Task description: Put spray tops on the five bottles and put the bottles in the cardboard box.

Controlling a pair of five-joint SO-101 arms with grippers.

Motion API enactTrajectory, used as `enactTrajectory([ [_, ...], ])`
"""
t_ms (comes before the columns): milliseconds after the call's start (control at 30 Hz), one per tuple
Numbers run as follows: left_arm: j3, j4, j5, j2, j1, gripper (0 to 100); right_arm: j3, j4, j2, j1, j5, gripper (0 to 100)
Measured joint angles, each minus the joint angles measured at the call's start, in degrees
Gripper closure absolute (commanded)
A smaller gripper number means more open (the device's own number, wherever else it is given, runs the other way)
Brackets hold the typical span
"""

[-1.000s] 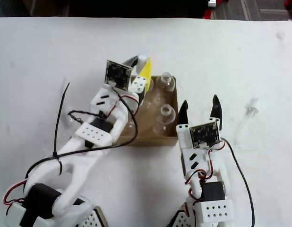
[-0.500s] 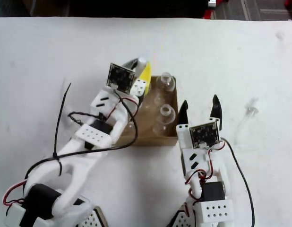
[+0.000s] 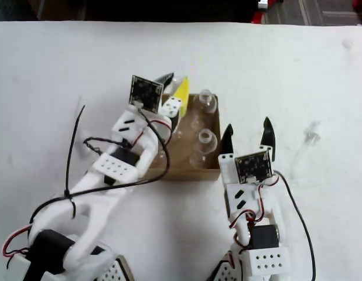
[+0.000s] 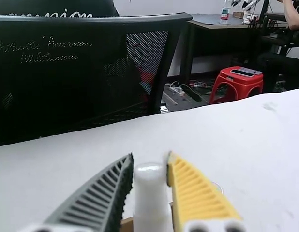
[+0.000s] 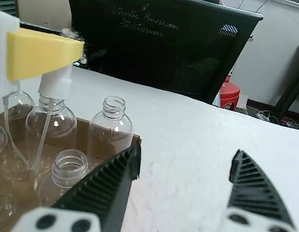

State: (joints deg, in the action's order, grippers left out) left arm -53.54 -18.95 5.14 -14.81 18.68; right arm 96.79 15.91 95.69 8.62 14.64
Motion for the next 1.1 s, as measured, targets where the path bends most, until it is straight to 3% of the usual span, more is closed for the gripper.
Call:
enactTrajectory([
  [467,-0.3,1.8,0.2,-3.0,0.1,90,0.0,0.0,0.0,0.0,0.0,73.0],
  [867,5.6,30.8,0.3,-17.6,0.0,89,0.0,0.0,0.0,0.0,0.0,73.0],
  [1100,5.9,31.7,0.3,-17.8,0.2,89,0.0,0.0,0.0,0.0,0.0,73.0],
])
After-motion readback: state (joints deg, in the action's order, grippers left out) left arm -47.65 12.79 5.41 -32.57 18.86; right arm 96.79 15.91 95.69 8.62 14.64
